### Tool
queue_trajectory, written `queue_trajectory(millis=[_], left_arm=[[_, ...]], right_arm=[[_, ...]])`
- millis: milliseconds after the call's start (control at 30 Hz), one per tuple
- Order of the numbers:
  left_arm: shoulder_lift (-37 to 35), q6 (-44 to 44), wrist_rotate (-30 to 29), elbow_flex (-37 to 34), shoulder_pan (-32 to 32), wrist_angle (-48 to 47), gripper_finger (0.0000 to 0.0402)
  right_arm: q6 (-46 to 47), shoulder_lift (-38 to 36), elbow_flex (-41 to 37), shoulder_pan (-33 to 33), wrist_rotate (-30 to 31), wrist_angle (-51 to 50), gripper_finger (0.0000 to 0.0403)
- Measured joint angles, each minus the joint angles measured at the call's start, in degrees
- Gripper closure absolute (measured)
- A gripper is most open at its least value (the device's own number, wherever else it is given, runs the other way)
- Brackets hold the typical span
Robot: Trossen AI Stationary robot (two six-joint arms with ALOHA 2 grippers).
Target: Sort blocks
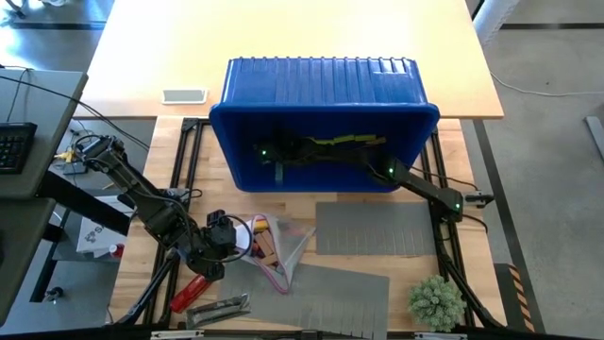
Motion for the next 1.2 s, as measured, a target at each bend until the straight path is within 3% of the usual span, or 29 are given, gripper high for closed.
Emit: queue_trajectory(millis=[33,133,300,433,833,1033,1200], left_arm=[[0.0,0.0,0.0,0.0,0.0,0.0,0.0401],[0.0,0.0,0.0,0.0,0.0,0.0,0.0401],[0.0,0.0,0.0,0.0,0.0,0.0,0.0401],[0.2,0.0,0.1,0.0,0.0,0.1,0.0401],[0.3,0.0,0.6,0.0,0.0,0.0,0.0401],[0.3,0.0,0.6,0.0,0.0,0.0,0.0401],[0.3,0.0,0.7,0.0,0.0,0.0,0.0401]], right_arm=[[-0.9,-0.5,0.0,0.3,-2.9,-1.4,0.0403],[-6.1,-2.1,-0.3,3.4,-1.5,-0.9,0.0403],[-11.5,-4.1,-0.3,6.2,9.6,11.0,0.0403],[-11.9,-2.3,-0.1,3.8,12.7,14.6,0.0403],[-8.9,2.7,-0.3,0.9,9.8,10.0,0.0403],[-9.7,0.8,-0.1,1.2,-0.5,3.4,0.0403],[-17.0,-0.4,-0.3,5.4,7.0,11.4,0.0403]])
